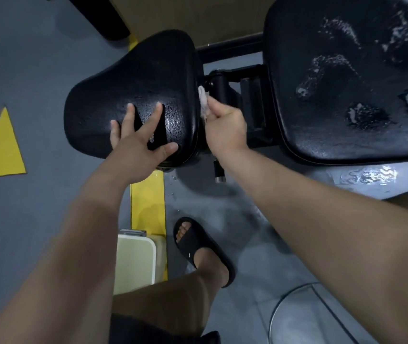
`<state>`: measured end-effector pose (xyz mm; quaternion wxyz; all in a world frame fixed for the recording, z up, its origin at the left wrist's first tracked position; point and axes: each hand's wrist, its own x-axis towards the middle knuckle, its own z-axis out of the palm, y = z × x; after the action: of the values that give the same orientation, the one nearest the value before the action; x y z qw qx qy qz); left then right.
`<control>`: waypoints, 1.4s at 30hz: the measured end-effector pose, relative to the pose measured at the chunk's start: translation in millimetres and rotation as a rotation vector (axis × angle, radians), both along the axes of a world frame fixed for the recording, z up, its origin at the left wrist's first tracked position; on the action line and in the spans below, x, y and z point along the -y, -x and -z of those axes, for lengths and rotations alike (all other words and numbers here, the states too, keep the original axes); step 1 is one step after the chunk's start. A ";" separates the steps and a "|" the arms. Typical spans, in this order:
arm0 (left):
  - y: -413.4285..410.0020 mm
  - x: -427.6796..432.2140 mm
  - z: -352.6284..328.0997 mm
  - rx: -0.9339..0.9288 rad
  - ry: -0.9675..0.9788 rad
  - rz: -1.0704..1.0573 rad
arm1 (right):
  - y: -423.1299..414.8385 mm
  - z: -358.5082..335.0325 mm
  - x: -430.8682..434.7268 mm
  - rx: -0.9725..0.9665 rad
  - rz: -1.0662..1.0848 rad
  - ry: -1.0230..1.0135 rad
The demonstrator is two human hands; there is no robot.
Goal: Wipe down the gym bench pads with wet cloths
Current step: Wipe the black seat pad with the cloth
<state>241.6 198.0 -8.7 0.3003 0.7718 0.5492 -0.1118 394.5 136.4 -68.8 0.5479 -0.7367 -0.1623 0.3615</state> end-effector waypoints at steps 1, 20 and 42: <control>0.2 -0.5 -0.1 0.002 -0.003 0.002 | 9.0 -4.3 9.4 0.003 -0.006 -0.014; 2.3 -3.4 2.8 0.035 0.002 -0.003 | 8.4 -11.1 28.1 0.624 -0.319 -0.137; 4.2 -4.6 -0.4 0.033 0.013 0.012 | -2.2 28.7 24.4 0.273 -0.235 0.031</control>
<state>237.4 202.6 -8.3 0.3137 0.7749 0.5387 -0.1046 396.7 112.0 -97.5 0.4633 -0.7634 -0.3144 0.3222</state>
